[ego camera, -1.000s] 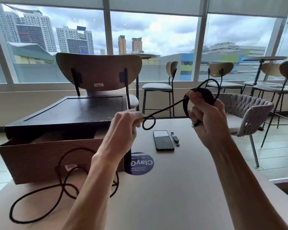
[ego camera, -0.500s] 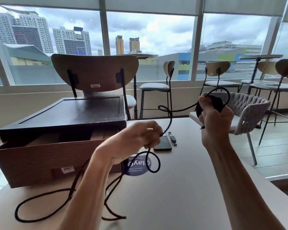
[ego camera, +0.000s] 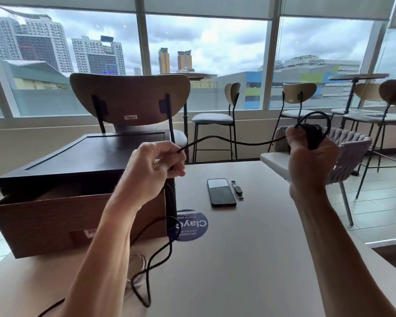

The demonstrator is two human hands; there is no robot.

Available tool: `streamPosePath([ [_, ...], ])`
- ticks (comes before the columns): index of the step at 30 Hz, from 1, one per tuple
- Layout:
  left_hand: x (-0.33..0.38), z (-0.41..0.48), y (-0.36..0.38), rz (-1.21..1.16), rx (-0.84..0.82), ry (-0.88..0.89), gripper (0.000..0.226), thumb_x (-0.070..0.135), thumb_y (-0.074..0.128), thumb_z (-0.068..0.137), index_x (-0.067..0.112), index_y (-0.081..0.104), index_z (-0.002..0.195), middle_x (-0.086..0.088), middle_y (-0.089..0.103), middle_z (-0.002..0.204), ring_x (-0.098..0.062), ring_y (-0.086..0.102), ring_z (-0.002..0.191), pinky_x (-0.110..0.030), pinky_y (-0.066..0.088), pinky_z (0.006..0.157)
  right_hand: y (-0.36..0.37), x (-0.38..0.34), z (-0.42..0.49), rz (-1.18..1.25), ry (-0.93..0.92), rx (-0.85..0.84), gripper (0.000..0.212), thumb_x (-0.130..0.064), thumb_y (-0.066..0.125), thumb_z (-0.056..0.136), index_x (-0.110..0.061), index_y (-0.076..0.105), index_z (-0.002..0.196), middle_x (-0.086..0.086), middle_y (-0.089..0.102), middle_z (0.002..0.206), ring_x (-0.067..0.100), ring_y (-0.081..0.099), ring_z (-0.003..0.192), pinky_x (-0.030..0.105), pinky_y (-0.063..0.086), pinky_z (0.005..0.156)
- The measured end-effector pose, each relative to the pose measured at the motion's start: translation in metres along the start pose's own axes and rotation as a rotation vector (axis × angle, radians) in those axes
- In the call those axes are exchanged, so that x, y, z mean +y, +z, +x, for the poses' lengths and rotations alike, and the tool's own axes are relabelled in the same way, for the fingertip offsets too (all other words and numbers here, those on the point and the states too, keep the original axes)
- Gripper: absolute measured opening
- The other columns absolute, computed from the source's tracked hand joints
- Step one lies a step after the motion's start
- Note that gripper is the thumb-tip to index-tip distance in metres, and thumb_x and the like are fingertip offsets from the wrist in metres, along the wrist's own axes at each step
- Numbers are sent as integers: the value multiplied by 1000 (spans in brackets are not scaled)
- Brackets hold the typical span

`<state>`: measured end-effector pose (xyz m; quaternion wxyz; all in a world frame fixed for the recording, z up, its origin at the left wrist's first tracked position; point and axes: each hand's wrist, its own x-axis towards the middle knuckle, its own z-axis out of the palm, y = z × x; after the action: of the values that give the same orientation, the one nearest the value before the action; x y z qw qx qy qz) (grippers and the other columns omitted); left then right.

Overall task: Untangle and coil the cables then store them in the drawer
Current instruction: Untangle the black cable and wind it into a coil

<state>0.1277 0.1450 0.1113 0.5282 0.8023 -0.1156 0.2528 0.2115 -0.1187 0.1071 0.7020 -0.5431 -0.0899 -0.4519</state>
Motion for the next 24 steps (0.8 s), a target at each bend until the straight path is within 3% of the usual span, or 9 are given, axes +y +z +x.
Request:
streamPosePath([
  [2,-3,-1,-9,107,-15,10,22,3,55,100,10,73,89,-4,72,75,-16,74,77,-25,61,72,-2,-1,2,-1,-3,16,28,-14,73,83,-25,62,60,-21,52,51,1,44,58,24,39,59],
  [4,-2,-3,-11,299,-11,55,24,7,54,101,16,72,88,2,70,69,-5,70,69,-25,60,65,-1,-1,0,-6,-9,15,27,-14,73,84,-23,62,61,-18,53,54,4,45,60,25,39,59],
  [6,2,-3,-10,427,-18,106,26,10,53,102,23,68,85,5,65,64,-5,61,60,-26,55,59,2,-1,-3,-9,-18,-6,25,-15,73,84,-22,63,62,-12,53,58,8,46,62,27,39,60],
  [10,3,0,-4,359,-97,60,20,12,45,105,26,56,95,8,51,63,-4,41,49,-21,38,51,7,-3,-6,17,22,-149,27,-19,72,84,-27,64,59,-16,49,53,11,40,57,28,35,56],
  [12,1,-1,3,319,-152,33,14,15,46,105,27,53,102,8,52,67,-2,43,50,-18,36,52,11,-4,-10,6,34,-222,28,-20,73,85,-24,63,59,-12,45,52,12,35,55,29,31,54],
  [15,-4,-3,12,408,-179,57,11,18,58,100,27,59,95,9,65,73,-3,58,65,-22,46,65,17,-8,-19,-88,-13,-325,23,-15,73,86,-11,66,65,-2,48,58,11,38,57,26,33,55],
  [19,-12,-4,20,279,-216,-16,15,9,69,93,23,65,96,4,71,82,-10,69,73,-28,57,72,22,-7,-29,-212,-55,-501,35,-9,73,86,-9,54,57,-16,40,49,3,32,50,18,30,50],
  [21,-17,-3,21,272,-145,-17,15,9,72,90,21,67,98,4,71,82,-8,71,72,-26,57,72,22,-2,-28,-228,-65,-508,32,-8,73,85,0,55,60,-11,41,51,5,32,52,19,30,49],
  [24,-27,-1,14,443,69,15,12,11,71,90,19,71,99,8,72,82,-3,68,69,-18,55,71,17,0,-24,-222,7,-440,26,-11,76,84,4,62,67,-2,46,56,8,37,55,21,33,52],
])
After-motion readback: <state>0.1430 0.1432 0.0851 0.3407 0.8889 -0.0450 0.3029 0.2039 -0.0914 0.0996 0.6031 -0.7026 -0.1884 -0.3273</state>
